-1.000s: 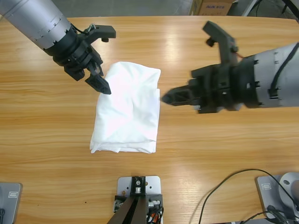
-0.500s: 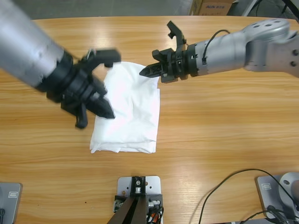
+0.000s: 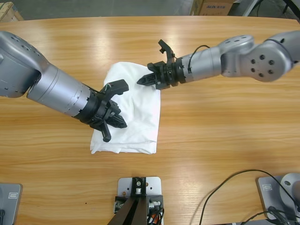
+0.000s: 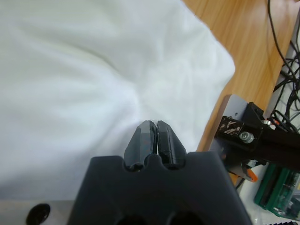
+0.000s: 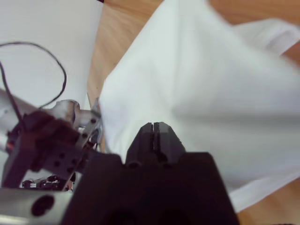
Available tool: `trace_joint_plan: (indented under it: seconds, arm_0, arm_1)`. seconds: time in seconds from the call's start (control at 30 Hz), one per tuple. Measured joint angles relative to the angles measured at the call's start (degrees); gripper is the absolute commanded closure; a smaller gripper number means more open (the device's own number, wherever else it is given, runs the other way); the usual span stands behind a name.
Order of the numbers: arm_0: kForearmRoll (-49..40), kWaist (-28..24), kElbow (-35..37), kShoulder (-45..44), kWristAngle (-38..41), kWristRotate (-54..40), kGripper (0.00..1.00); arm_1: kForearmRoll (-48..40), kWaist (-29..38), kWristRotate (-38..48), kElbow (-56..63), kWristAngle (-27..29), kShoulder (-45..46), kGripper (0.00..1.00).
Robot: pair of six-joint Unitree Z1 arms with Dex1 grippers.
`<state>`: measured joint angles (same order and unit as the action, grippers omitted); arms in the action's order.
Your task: Fold clothes
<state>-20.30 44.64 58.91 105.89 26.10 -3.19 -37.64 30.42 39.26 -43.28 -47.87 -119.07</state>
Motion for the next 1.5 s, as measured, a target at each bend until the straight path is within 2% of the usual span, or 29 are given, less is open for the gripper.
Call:
trace_joint_plan:
  seconds: [0.3, 0.7, 0.83, 0.93, 1.07, 1.17, 1.3, 1.5]
  arm_0:
    - [2.85, -0.72, -4.98, 0.4, 1.47, -0.03, 1.0]
    - [6.18, -1.11, -10.77, 0.16, 5.35, -0.11, 1.0]
    - [5.69, -1.13, -11.55, -5.12, 5.7, 0.24, 1.0]
    - [3.67, -1.83, -9.9, -11.06, 5.66, 1.4, 1.0]
    - [0.69, -3.92, -5.72, -14.83, 3.61, 2.36, 1.0]
    - [0.13, -5.68, -4.61, -14.23, 0.46, 2.42, 1.0]
    - [-0.1, -6.79, -1.01, -8.14, -2.35, 2.7, 1.0]
    - [-0.12, -7.13, 6.31, -0.5, -3.49, 5.48, 1.0]
  arm_1:
    - [-0.15, -3.27, -0.87, -4.51, -0.41, -7.12, 1.0]
    - [-0.13, -7.88, -1.81, -11.67, -1.28, -9.68, 1.0]
    - [0.96, -8.26, -2.35, -11.39, -1.16, -5.07, 1.0]
    - [5.56, -8.14, -2.81, -9.54, -0.34, 3.39, 1.0]
    - [13.32, -2.64, -3.08, -3.74, 3.23, 15.94, 1.0]
    - [11.98, 6.46, -2.92, 4.07, 7.85, 19.93, 1.0]
    - [3.61, 13.04, -1.72, 10.81, 10.79, 17.58, 1.0]
    - [-7.91, 14.31, -0.19, 13.66, 11.58, 8.3, 1.0]
